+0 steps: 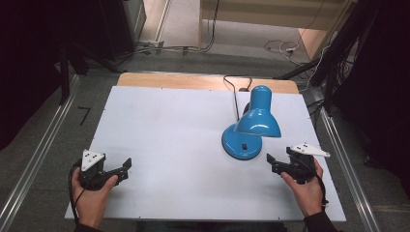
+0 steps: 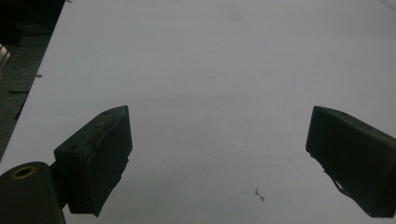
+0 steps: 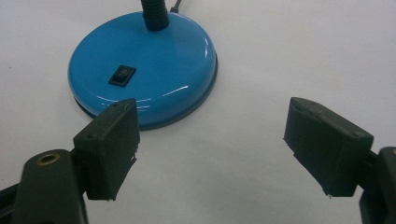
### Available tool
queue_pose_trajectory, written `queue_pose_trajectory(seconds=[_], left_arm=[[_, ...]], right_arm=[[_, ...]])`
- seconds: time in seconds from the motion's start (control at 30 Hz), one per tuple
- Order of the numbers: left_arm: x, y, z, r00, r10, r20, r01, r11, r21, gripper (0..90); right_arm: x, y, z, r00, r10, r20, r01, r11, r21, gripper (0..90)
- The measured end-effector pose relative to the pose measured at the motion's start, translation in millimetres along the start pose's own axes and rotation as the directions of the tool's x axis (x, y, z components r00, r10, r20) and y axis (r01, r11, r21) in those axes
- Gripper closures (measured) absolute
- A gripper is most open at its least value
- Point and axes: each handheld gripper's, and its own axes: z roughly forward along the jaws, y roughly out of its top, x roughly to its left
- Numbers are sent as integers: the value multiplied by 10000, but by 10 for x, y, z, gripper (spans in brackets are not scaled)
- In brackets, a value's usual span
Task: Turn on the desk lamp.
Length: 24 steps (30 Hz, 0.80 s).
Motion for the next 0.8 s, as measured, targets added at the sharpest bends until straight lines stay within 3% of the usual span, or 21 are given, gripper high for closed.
queue_pose_trajectory(seconds=[0.8], left_arm=[[4,0,-3,10000,-2,30,2,10000,-9,74]], right_arm=[[114,94,113,9996,-93,-254,91,9999,-72,182]])
